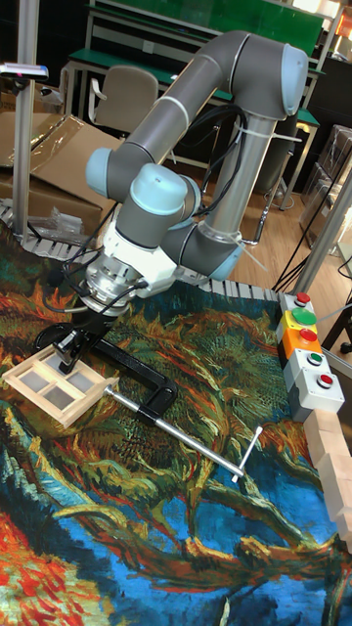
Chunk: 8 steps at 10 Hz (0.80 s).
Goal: Open a sliding window
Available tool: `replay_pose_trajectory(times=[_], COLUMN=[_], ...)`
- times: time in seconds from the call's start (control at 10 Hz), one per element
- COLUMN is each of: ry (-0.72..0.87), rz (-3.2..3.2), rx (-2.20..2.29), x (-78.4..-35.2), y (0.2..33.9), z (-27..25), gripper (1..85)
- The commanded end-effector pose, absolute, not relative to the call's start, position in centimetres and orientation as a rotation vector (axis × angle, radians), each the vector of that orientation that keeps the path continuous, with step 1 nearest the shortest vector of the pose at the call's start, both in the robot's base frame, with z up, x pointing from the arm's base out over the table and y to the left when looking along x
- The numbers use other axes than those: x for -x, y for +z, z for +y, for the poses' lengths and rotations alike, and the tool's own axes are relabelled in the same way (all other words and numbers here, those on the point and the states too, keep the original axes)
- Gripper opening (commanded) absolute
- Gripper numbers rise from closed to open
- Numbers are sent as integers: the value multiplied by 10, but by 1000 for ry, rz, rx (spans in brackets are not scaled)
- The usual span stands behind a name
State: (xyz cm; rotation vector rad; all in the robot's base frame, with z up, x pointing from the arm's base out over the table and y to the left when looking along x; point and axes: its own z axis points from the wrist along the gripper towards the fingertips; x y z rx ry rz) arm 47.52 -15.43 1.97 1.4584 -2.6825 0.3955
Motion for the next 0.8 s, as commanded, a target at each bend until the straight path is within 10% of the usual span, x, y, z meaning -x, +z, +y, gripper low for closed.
replay_pose_trajectory(times=[0.0, 0.7], ry=[378, 331], rz=[-2701, -2725], rx=[-1452, -1475], x=[-478, -488], y=[20, 13], z=[-147, -118], gripper=[13, 13])
